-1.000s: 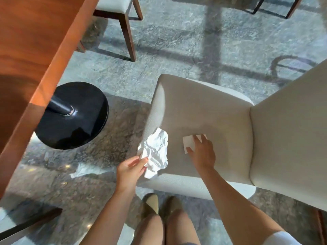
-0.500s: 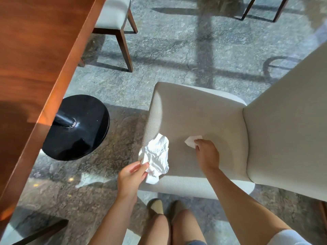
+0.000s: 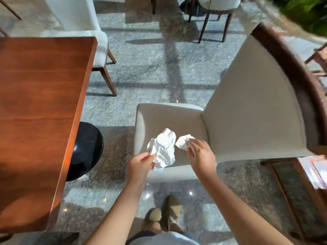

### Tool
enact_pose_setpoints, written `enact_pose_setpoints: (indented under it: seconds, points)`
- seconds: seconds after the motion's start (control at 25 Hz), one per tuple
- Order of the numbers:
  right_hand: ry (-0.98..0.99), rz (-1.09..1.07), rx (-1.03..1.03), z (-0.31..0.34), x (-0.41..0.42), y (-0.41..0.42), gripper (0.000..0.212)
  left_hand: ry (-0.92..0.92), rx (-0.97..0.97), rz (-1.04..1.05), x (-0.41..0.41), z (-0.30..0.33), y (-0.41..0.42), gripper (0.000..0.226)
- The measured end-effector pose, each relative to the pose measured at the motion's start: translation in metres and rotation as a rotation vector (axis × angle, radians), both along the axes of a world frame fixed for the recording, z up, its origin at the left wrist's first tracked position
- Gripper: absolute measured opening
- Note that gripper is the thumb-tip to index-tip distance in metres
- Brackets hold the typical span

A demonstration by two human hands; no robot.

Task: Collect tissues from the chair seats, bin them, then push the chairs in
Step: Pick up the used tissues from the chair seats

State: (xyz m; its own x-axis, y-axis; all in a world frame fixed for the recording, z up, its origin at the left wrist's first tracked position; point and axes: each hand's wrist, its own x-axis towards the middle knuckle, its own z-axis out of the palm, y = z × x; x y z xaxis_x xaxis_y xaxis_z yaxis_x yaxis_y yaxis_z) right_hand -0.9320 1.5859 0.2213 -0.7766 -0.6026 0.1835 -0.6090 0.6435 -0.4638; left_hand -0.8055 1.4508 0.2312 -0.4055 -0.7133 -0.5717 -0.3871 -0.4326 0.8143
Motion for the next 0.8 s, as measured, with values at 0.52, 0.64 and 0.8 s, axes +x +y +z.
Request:
enact_pose_setpoints:
  seconds: [0.52,0.64,0.8]
  points:
    - [-0.043,-0.49,0.008,0.079,0.073,0.137,0.016,0.089,0.018,-0.427,0.004,0.046,0.088,0.021]
    - [-0.007,-0.556,-0.022,0.09,0.081,0.178,0.016,0.12,0.03,-0.529,0.001,0.055,0.126,0.024]
    - [0.039,-0.573,-0.058,0.103,0.084,0.228,0.018,0.172,-0.038,-0.599,-0.006,0.066,0.178,0.019]
